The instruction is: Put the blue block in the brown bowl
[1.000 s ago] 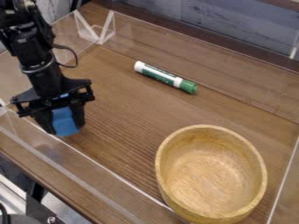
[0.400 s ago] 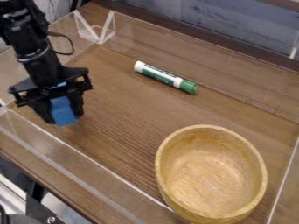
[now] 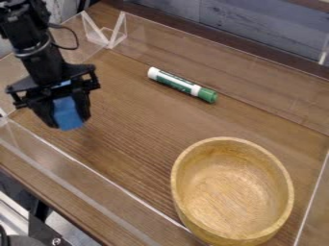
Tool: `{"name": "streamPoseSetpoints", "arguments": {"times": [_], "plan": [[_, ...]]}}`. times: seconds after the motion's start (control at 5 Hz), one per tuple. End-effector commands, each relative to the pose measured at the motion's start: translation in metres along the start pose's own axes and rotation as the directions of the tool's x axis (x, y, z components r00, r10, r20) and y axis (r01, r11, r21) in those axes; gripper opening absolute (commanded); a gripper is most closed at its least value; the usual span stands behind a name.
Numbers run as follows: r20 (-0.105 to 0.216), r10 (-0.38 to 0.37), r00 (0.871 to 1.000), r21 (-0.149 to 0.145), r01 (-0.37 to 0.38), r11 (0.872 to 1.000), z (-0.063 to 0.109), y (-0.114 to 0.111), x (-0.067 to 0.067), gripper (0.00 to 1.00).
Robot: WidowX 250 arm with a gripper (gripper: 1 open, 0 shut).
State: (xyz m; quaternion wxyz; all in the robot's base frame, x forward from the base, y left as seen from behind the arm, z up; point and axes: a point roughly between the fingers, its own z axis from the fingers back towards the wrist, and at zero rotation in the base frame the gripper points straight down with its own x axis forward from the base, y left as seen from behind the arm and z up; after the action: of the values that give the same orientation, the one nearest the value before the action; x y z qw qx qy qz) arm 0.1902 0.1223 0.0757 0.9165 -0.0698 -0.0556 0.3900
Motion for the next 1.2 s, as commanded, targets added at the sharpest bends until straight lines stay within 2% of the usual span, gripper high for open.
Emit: {"name": "streamPoseSetpoints", "arguments": {"times": [0.0, 1.0], "plan": [[0.072, -0.01, 0.997, -0.011, 0.011, 1.0, 0.0179, -0.0029, 0.012, 0.0], [0.115, -0.017, 0.993, -0.035, 0.022, 0.999, 0.0225, 0.0021, 0.0147, 0.0]]}}
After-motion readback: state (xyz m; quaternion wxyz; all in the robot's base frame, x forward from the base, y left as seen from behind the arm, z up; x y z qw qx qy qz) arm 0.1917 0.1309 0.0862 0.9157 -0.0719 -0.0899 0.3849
